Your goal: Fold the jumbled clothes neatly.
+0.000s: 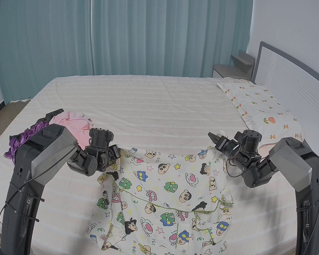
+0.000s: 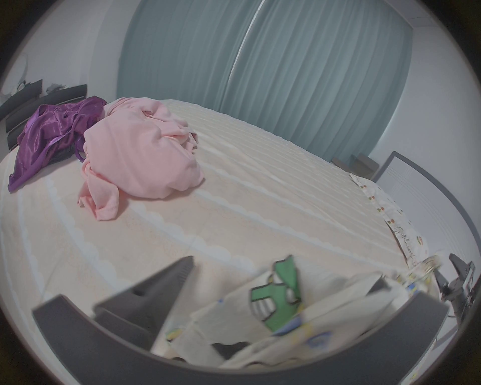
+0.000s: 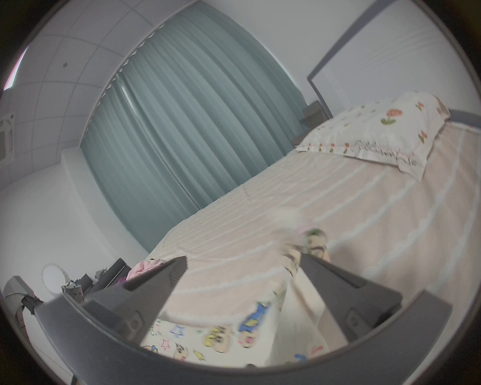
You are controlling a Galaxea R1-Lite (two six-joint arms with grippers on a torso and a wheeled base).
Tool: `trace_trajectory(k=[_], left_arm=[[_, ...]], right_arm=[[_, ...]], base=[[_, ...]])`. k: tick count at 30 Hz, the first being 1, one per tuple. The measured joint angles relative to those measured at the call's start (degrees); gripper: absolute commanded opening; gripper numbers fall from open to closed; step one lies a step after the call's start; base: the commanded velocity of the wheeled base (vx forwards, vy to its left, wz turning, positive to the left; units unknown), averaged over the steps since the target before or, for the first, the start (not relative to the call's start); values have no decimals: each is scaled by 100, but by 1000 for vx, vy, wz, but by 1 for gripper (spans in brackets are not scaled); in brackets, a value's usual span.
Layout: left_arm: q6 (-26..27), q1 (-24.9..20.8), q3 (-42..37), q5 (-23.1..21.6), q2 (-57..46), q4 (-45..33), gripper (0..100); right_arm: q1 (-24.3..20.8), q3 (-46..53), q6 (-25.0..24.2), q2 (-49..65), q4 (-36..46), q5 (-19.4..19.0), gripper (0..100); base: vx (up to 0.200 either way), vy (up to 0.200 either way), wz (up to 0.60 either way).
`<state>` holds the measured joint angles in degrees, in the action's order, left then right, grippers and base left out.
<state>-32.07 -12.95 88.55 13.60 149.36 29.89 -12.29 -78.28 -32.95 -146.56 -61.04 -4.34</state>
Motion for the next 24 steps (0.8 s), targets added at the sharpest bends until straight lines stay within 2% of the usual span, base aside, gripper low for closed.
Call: trace_trajectory(k=[5, 10, 17, 24], left_arm=[[2, 79, 404, 295, 282, -143, 100], [2, 245, 535, 341, 408, -168, 100], [9, 435, 580, 293, 382, -321, 100], [13, 642, 607, -134, 144, -1173, 100]], right_arm=[[57, -500, -440, -301, 35, 540, 100], [234, -542, -503, -405, 41, 619, 100], [389, 446, -486, -101, 9, 545, 100], [522, 2046, -341, 658, -98, 221, 100]], base=[[0, 0, 0], [0, 0, 0], [0, 0, 0], [0, 0, 0]])
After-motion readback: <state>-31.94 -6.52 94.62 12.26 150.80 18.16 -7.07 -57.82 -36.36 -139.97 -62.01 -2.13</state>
